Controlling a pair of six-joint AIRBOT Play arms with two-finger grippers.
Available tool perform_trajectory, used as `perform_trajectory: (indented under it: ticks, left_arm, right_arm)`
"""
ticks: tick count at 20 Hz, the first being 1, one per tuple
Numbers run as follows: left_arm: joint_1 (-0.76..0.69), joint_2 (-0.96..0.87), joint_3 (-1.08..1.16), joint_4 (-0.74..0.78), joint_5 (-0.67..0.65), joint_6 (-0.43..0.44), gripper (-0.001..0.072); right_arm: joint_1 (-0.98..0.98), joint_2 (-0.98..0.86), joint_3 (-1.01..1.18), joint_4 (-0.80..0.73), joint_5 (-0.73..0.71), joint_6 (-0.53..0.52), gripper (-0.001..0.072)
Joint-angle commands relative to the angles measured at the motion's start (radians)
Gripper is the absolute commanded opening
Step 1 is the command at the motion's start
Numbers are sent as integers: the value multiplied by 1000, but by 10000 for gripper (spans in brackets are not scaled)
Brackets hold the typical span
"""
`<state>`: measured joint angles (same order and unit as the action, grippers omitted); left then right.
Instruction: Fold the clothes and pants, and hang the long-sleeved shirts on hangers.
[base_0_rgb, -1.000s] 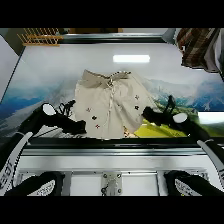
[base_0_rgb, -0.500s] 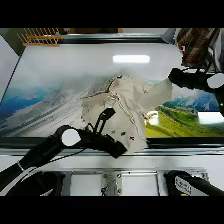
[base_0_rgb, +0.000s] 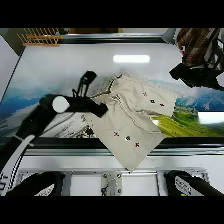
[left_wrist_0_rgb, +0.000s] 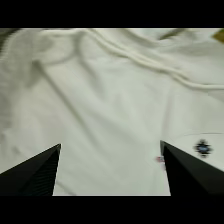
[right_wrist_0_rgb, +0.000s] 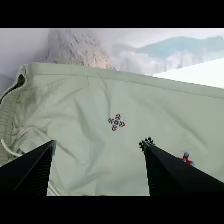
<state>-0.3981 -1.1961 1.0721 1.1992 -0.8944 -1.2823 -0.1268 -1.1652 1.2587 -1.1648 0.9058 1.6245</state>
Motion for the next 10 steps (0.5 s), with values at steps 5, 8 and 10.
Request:
perform_trajectory:
  ticks: [5,8,10]
  left_arm:
    - [257,-269,122,58,-75,269,702]
    - [303,-317,124,-212,-94,488,702]
    - [303,-343,124,-305,-89,548,702]
  right_arm:
    - [31,7,-76,-2,98,-5,609]
    - [58,7,-96,-2,98,-5,609]
    - [76,7,-105,-2,98,-5,609]
